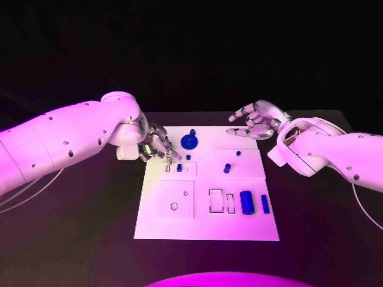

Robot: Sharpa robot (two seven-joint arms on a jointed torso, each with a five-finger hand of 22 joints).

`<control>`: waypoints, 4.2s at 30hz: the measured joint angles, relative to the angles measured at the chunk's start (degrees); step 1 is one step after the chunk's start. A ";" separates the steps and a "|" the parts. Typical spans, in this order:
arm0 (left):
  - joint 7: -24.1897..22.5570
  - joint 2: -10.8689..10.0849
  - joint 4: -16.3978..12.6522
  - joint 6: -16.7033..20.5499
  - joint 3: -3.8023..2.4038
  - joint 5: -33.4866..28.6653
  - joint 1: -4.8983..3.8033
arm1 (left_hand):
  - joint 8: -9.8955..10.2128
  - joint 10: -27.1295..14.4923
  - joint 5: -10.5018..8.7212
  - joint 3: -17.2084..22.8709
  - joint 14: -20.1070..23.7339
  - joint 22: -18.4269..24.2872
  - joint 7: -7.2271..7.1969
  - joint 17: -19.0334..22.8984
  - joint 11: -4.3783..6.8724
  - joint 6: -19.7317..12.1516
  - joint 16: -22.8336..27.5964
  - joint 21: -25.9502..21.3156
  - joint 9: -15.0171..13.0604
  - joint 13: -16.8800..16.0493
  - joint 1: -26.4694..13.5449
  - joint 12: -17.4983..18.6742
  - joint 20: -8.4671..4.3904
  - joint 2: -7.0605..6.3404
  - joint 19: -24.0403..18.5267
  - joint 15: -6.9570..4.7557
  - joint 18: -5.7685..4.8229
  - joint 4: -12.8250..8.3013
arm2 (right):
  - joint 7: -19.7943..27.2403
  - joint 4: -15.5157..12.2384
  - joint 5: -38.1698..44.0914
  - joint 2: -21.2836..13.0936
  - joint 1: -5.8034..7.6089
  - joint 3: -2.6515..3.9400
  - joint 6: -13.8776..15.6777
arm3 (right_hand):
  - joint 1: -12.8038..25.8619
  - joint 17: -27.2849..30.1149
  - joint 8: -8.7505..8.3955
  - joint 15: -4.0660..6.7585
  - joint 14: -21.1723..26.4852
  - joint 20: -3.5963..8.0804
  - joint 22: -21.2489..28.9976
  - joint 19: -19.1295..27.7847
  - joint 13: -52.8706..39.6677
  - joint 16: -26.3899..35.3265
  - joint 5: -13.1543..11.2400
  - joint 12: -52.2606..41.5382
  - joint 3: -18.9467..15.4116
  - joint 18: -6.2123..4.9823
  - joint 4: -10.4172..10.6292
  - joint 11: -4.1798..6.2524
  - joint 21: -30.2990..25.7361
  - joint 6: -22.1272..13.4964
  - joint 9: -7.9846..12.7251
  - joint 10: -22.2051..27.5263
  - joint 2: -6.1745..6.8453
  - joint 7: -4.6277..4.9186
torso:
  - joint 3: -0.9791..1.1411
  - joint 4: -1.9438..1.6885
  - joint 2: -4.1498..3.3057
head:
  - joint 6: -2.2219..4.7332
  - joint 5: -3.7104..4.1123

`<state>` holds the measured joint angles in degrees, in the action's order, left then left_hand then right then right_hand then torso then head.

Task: Assemble the parts on the task board

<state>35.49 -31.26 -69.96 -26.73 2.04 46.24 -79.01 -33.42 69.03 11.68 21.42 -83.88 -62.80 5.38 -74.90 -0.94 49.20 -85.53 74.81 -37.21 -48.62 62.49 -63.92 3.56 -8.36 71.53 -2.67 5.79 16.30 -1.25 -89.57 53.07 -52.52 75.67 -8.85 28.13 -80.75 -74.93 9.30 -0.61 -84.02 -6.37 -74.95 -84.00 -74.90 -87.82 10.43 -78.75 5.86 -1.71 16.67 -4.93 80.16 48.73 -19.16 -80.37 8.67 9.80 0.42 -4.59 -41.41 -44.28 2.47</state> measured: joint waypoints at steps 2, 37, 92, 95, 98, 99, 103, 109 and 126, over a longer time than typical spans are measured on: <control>0.00 -0.81 -0.43 0.55 -0.32 -1.02 -0.49 | 1.39 -2.69 0.00 0.00 -0.14 3.42 0.75 0.00 -0.75 -1.38 1.39 -2.35 0.98 3.06 0.61 2.25 0.49 0.12 -2.49 0.74 0.53 0.00 | 0.00 0.04 0.00 -0.08 -0.01 0.00 0.00 | 0.00 0.00 0.00 0.00 0.00 0.00 0.00 0.00 0.00 0.00 0.00 0.00 0.00 0.00 0.00 0.00 0.00 0.00 0.00 0.00 0.00 0.00 | 0.02 -0.04 0.01 | 0.10 0.02; -6.68 4.85 10.82 13.58 0.63 9.42 -1.24 | 4.28 -10.65 -0.01 -4.29 1.87 14.56 2.57 3.73 -2.54 -4.41 5.92 -11.85 5.21 13.13 2.17 9.12 1.98 -0.11 -7.42 2.38 3.92 0.44 | -0.01 0.11 0.01 -0.02 -0.03 0.00 0.04 | 0.00 0.02 0.23 0.00 0.00 0.00 0.03 0.00 -0.03 0.00 0.00 0.00 0.00 0.00 0.00 0.00 0.00 0.00 0.05 0.00 0.00 0.00 | -0.05 0.15 -0.22 | 1.14 -0.30; -8.10 8.08 15.96 9.47 1.66 12.51 0.42 | -0.57 -10.04 0.09 -1.14 0.60 10.92 1.02 1.13 -1.48 -2.44 3.72 -9.05 4.56 14.47 9.94 8.45 1.35 4.12 -5.80 1.51 3.00 -0.10 | 0.05 0.34 0.02 0.44 -0.05 0.00 0.04 | 0.00 -0.01 0.23 0.00 0.00 0.00 0.00 0.00 -0.01 0.00 0.00 0.00 0.00 0.00 0.00 0.00 0.00 0.00 0.04 0.00 0.00 0.00 | 0.01 0.08 -0.08 | 0.47 0.02; -8.28 8.11 16.02 9.47 1.66 12.27 0.42 | -0.68 -9.95 0.09 -0.45 0.53 10.51 0.96 0.83 -1.39 -2.37 3.50 -8.87 4.47 14.53 10.35 8.45 1.15 4.13 -5.59 1.45 3.00 -0.18 | 0.05 0.34 0.02 0.44 -0.05 0.00 0.04 | 0.00 -0.01 0.23 0.00 0.00 0.00 0.00 0.00 -0.01 0.00 0.00 0.00 0.00 0.00 0.00 0.00 0.00 0.00 0.04 0.00 0.00 0.00 | 0.01 0.08 -0.07 | 0.43 0.02; -8.41 8.16 16.11 9.44 1.66 12.04 0.42 | -0.68 -9.95 0.09 -0.45 0.53 10.35 0.96 0.68 -1.39 -2.37 3.50 -8.75 4.47 14.53 10.35 8.45 1.36 4.13 -5.38 1.45 3.00 -0.18 | 0.05 0.34 0.02 0.44 -0.05 0.00 0.04 | 0.00 -0.01 0.23 0.00 0.00 0.00 0.00 0.00 -0.01 0.00 0.00 0.00 0.00 0.00 0.00 0.00 0.00 0.00 0.04 0.00 0.00 0.00 | 0.02 0.09 -0.07 | 0.38 0.02; -8.44 8.18 16.14 9.42 1.66 11.98 0.42 | -0.68 -9.95 0.09 -0.45 0.54 10.35 0.96 0.68 -1.39 -2.37 3.50 -8.75 4.47 14.53 10.35 8.45 1.36 4.13 -5.38 1.45 3.01 -0.18 | 0.05 0.34 0.02 0.44 -0.05 0.00 0.04 | 0.00 -0.01 0.23 0.00 0.00 0.00 0.01 0.00 -0.01 0.00 0.00 0.00 0.00 0.00 0.00 0.00 0.00 0.00 0.04 0.00 0.00 0.00 | 0.02 0.10 -0.07 | 0.36 0.02; -8.53 8.28 16.27 9.33 1.71 11.75 0.42 | -0.68 -9.95 0.09 -0.46 0.54 10.14 0.96 0.51 -1.39 -2.37 3.50 -8.75 4.47 14.58 10.35 8.45 1.36 4.13 -5.38 1.45 3.00 -0.18 | 0.05 0.34 0.02 0.44 -0.05 0.00 0.04 | 0.00 -0.01 0.23 0.00 0.00 0.00 0.01 0.00 -0.01 0.00 0.00 0.00 0.00 0.00 0.00 0.00 0.00 0.00 0.04 0.00 0.00 0.00 | 0.02 0.12 -0.07 | 0.36 0.00; -8.59 8.31 16.39 9.12 1.74 11.53 0.43 | -0.68 -9.72 0.09 0.21 0.32 9.62 0.75 0.10 -1.17 -2.17 3.04 -8.09 4.41 14.64 10.83 8.45 1.19 3.64 -5.14 1.24 3.00 -0.18 | 0.05 0.33 0.02 0.43 -0.06 0.00 0.04 | 0.00 0.00 0.23 0.00 0.00 0.00 0.01 0.00 0.00 0.00 0.00 0.00 0.00 0.00 0.00 0.00 0.00 0.00 0.04 0.00 0.00 0.00 | 0.02 0.10 -0.08 | 0.33 -0.03; -8.56 8.15 16.07 8.56 1.85 11.48 0.46 | -3.06 -5.71 2.07 15.12 -0.08 3.90 0.85 -0.05 -0.71 -0.80 1.26 -3.22 4.44 13.71 13.15 8.08 0.75 -1.80 -2.48 0.84 2.09 -2.80 | 0.06 0.33 0.02 0.47 -0.06 0.00 0.04 | 0.00 0.01 0.23 0.00 0.00 0.00 0.02 0.00 0.00 0.00 0.00 0.00 0.00 0.00 0.00 0.00 0.00 0.00 0.09 0.00 0.00 0.00 | 0.01 0.10 -0.07 | 0.14 -0.06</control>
<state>26.93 -23.11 -53.89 -18.17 3.89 57.73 -78.54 -36.49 63.32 13.75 36.54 -83.96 -58.90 6.23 -74.95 -1.65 48.40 -84.27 71.59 -32.78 -34.91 75.64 -55.84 4.32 -10.16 69.05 -1.83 7.88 13.50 -1.19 -89.24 53.09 -52.05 75.61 -8.84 28.17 -80.75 -74.92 9.52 -0.61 -84.02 -6.37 -74.92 -84.00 -74.90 -87.82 10.43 -78.75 5.86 -1.71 16.67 -4.93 80.17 48.73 -19.07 -80.37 8.67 9.80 0.43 -4.49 -41.48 -44.14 2.41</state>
